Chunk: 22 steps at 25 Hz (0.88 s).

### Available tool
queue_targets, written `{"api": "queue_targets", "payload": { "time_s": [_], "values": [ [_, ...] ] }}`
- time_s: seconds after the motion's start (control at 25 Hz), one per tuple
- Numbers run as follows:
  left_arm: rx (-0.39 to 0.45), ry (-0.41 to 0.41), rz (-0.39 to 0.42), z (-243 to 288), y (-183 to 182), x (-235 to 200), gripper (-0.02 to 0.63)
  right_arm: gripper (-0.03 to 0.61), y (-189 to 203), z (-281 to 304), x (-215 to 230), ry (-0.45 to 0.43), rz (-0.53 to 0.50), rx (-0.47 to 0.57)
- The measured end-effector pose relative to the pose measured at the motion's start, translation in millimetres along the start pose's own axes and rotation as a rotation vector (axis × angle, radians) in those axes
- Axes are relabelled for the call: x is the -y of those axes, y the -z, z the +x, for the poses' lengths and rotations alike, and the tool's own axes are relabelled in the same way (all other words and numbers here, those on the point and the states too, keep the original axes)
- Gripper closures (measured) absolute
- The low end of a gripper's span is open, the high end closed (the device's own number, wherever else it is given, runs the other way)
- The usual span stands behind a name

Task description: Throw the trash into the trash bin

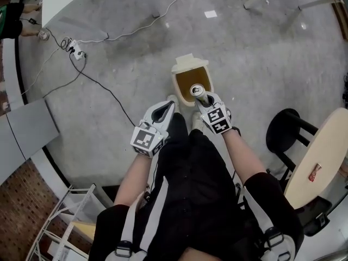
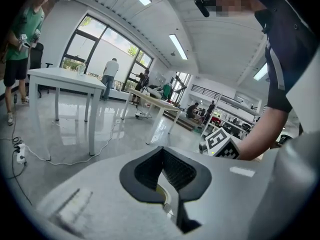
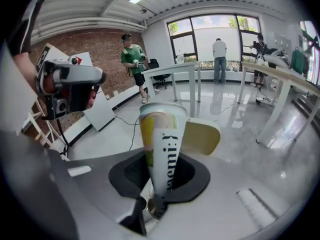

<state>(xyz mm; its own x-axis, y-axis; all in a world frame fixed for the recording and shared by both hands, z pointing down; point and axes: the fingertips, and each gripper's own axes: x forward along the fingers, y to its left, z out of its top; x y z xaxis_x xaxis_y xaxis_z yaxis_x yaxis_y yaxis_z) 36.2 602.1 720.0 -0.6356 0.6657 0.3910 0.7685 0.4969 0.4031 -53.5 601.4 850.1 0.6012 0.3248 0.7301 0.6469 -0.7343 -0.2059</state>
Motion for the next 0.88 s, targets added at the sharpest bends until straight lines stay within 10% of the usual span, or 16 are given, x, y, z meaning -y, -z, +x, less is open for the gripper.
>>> {"api": "queue_targets", "payload": {
  "time_s": [0.68,0.88],
  "values": [
    [-0.029,-0.06,-0.082,-6.7,26.8,-39.1,0.612,0.504,71.3,80.8,37.9,0.113,0.28,-0.207],
    [-0.041,-0.045,-0.095,-6.9,33.2,-34.1,0.612,0.377,70.7,85.9,39.9,0.104,0.31,-0.173]
  ]
}}
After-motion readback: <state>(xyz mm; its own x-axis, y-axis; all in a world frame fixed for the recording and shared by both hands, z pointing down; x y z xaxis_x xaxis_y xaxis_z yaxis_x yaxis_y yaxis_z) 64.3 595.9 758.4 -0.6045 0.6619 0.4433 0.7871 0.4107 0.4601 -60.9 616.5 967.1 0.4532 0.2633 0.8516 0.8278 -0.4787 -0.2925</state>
